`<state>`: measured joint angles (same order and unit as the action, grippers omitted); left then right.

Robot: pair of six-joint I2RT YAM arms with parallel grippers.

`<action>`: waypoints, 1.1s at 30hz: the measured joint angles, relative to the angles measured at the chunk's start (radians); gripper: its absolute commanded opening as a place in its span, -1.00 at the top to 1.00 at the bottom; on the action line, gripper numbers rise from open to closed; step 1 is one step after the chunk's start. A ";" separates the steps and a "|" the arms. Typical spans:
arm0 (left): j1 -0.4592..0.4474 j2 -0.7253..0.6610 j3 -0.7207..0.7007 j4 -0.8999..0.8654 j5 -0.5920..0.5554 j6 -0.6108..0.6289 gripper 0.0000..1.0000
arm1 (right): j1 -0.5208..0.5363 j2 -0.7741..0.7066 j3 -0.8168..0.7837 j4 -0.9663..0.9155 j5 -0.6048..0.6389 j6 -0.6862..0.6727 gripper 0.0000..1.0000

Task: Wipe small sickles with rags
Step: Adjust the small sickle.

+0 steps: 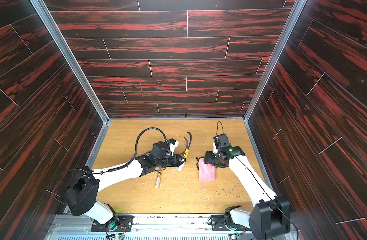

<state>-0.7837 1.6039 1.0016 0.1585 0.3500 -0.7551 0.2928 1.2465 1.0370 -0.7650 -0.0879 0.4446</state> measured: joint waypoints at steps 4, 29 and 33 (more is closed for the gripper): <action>-0.001 0.009 -0.006 0.092 0.019 -0.056 1.00 | 0.000 -0.007 -0.005 0.130 -0.167 0.026 -0.19; -0.024 0.058 -0.005 0.229 0.043 -0.132 1.00 | 0.005 0.060 -0.047 0.408 -0.478 0.120 0.02; -0.027 0.058 -0.005 0.240 0.044 -0.136 1.00 | 0.010 0.083 -0.047 0.417 -0.483 0.122 0.16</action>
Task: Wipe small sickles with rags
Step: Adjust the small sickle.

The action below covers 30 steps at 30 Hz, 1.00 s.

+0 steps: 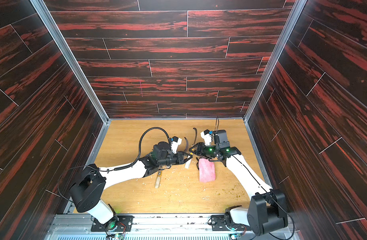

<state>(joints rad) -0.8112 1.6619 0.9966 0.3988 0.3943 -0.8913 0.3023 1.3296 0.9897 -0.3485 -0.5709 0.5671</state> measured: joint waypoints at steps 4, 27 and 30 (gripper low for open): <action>-0.006 0.000 0.000 0.007 0.007 0.000 1.00 | 0.006 0.020 0.000 0.009 -0.005 0.002 0.50; -0.034 0.025 0.058 -0.074 -0.005 0.060 0.33 | 0.042 0.024 0.039 -0.011 0.050 0.055 0.89; -0.039 0.033 0.065 -0.086 -0.006 0.064 0.36 | 0.053 0.024 0.045 -0.011 0.061 0.066 0.89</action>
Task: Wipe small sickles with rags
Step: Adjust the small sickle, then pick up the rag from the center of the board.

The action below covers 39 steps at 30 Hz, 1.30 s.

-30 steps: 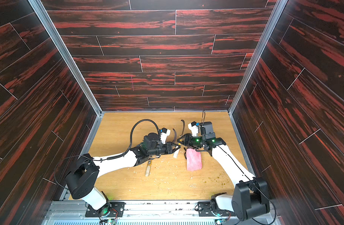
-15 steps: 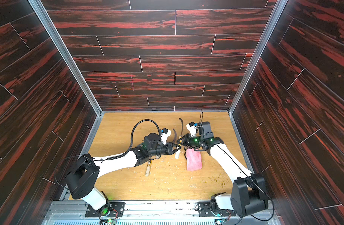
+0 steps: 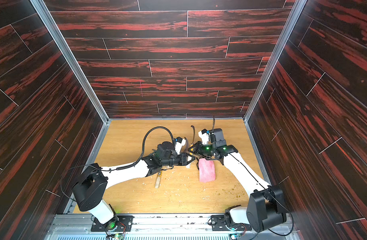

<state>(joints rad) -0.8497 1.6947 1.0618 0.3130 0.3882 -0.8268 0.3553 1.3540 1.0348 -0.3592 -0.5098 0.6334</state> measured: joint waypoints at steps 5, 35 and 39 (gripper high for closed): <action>-0.005 0.012 0.010 -0.014 -0.011 0.001 0.71 | 0.013 0.000 0.010 0.001 0.014 0.006 0.89; 0.116 -0.009 -0.080 -0.118 -0.145 0.026 1.00 | 0.022 -0.068 0.103 -0.409 0.423 -0.124 -0.23; 0.119 -0.039 -0.103 -0.103 -0.111 0.027 1.00 | 0.022 -0.036 0.064 -0.450 0.481 -0.137 -0.26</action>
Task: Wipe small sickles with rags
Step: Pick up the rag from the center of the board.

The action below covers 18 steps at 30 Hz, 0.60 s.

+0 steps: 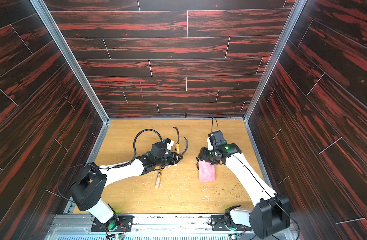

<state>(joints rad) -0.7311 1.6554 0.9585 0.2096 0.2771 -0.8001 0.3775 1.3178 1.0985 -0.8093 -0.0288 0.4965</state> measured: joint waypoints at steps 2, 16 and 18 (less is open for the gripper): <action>0.000 -0.021 -0.007 0.008 0.019 0.004 1.00 | 0.000 0.038 -0.029 -0.003 0.019 -0.004 -0.27; 0.000 -0.097 -0.075 0.052 0.120 0.018 1.00 | 0.009 0.293 -0.074 0.033 0.078 -0.042 -0.36; 0.000 -0.097 -0.076 0.053 0.139 0.023 1.00 | 0.009 0.331 -0.074 0.045 0.084 -0.046 -0.34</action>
<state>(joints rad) -0.7311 1.5585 0.8825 0.2626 0.4160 -0.7773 0.3866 1.6485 1.0248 -0.7647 0.0547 0.4507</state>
